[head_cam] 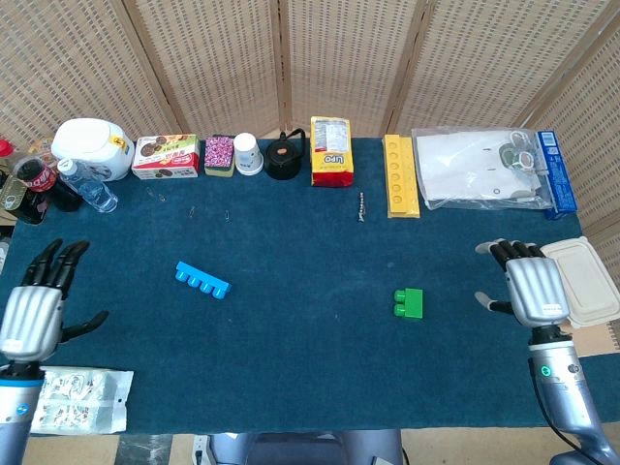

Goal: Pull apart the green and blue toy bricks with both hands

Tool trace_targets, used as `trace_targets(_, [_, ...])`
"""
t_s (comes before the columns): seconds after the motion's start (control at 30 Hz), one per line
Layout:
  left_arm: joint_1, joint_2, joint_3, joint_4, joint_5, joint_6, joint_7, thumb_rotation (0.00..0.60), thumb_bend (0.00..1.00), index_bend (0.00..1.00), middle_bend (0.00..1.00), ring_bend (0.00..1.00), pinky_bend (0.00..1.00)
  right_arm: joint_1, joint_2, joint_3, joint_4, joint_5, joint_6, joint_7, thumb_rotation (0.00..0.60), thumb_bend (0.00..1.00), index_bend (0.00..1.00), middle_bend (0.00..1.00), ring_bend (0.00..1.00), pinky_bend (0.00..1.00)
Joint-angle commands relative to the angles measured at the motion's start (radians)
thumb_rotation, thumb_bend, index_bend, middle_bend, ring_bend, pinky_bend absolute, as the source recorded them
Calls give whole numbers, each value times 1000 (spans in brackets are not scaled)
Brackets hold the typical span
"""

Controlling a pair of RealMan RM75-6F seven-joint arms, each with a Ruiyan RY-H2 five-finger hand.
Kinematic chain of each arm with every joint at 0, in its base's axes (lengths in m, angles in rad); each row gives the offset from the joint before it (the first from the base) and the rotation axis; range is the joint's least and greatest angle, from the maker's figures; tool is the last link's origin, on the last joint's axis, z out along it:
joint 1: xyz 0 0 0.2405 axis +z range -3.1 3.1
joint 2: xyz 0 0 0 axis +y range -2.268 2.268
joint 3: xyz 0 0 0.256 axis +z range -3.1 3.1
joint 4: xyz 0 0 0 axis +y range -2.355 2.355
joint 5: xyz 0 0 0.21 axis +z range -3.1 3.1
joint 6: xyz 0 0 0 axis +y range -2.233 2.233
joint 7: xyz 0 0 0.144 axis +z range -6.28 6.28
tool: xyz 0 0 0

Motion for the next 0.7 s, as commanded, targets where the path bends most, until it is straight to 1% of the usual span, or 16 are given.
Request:
trace_targets(0.03, [63,40,21,18,-8,58,-31,600,120,90,156,29,150,-35,6,-17,-11,5,35,-39,600,79,343,375,363,335])
trace_targets(0.2, [143,60,44,27,-36,106,-90,600,121,90,156,29,150,-87,7,-33,-33,-8,102,-79,600,79,346,376,361,334])
trace_targets(0.33, [184,70,52,43,-47,125,-99,600,122,91,157,30,150,-124,19,-42,-59,-14,139,-91,600,79,346,377,361,333])
trace_targets(0.43, [205,73,46,55,-63,130,-104,600,122,90,156,30,151,-146,31,-49,-77,-21,157,-97,600,79,347,377,360,333])
trace_targets(0.53, [213,71,39,63,-82,114,-107,600,122,90,156,30,150,-168,41,-64,-89,-31,166,-97,600,79,347,378,359,333])
trace_targets(0.7, [213,71,17,58,-84,105,-95,600,123,114,156,30,151,-177,36,-57,-87,-47,168,-90,600,81,347,379,355,333])
